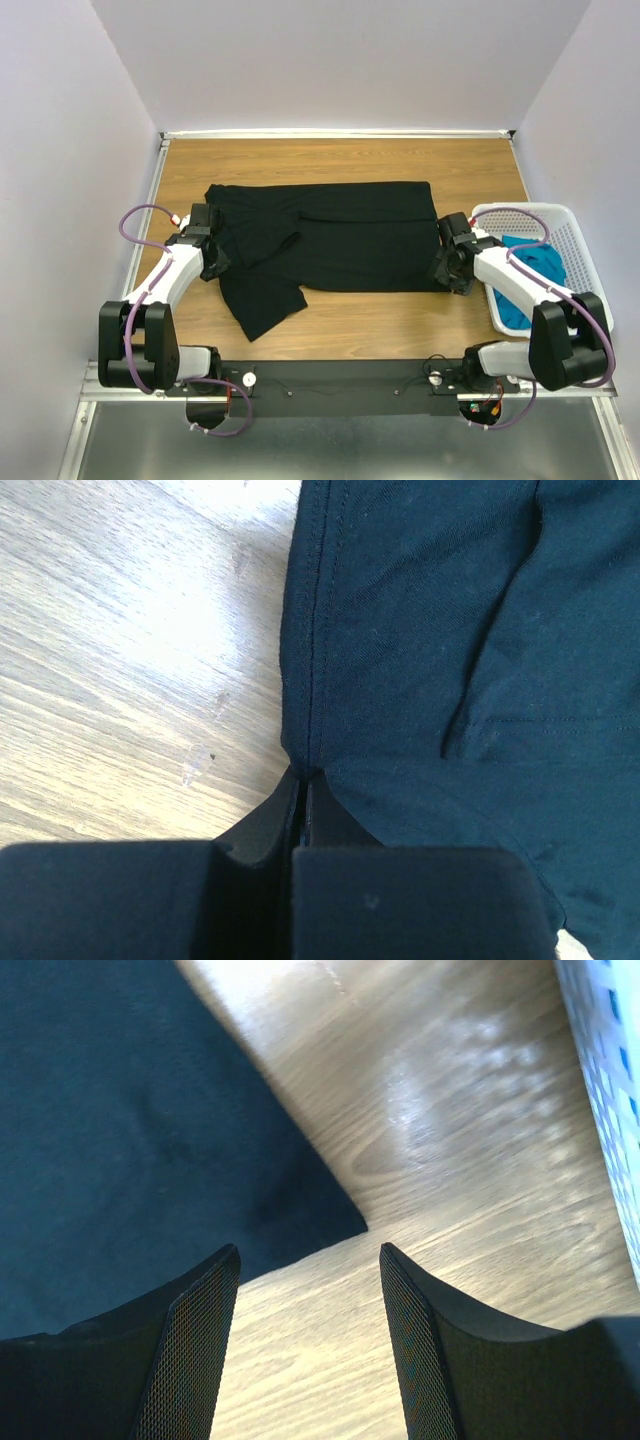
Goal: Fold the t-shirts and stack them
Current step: Fold the tshirt
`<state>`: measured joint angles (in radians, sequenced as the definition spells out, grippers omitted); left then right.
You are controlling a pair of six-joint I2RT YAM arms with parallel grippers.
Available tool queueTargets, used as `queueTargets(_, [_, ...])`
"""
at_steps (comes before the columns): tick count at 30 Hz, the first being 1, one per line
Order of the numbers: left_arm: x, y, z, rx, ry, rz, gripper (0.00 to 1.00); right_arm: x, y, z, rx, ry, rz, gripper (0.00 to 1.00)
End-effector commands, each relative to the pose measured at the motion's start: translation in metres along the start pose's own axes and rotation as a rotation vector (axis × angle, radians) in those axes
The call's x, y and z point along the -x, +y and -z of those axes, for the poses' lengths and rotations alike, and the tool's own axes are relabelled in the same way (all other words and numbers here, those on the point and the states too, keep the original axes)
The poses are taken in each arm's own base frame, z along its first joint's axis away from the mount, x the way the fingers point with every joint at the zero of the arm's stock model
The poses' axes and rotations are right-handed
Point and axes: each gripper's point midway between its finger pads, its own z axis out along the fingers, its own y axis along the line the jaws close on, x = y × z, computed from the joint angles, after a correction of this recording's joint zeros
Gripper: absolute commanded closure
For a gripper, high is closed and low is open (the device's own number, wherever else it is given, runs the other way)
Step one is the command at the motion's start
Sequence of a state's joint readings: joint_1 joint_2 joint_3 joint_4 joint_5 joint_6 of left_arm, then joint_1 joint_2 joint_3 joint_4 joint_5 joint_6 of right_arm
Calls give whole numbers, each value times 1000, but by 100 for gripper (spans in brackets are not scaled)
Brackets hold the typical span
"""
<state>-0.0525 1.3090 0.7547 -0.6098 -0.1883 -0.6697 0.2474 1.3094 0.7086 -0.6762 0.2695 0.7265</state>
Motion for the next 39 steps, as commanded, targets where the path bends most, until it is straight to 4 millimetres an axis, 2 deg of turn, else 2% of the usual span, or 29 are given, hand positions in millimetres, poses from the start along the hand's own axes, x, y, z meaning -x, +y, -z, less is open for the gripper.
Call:
queueTargets(1, [-1, -1, 2, -18, -5, -3, 99, -4, -10, -13, -59, -28, -40, 34])
queueTargets(8, [1, 0, 3, -17, -11, -3, 100, -20, -13, -28, -60, 5, -64, 34])
queueTargets(15, [0, -1, 2, -19, -8, -5, 100, -14, -14, -31, -68, -34, -62, 38])
queueTargets(20, [0, -1, 3, -22, -10, -5, 100, -12, -14, -34, -81, -36, -57, 54])
queueTargets(26, [1, 0, 4, -18, -16, -4, 100, -11, -13, -33, -78, -39, -50, 87])
queueTargets(30, [4, 0, 6, -20, -25, 4, 100, -5, -11, -29, -67, -55, -49, 99])
queueTargets(34, [4, 0, 7, -19, -22, 3, 100, 2, -6, -22, -46, -68, -35, 99])
queueTargets(39, [7, 1, 13, -13, -32, 5, 100, 16, -1, -2, -27, -86, -24, 99])
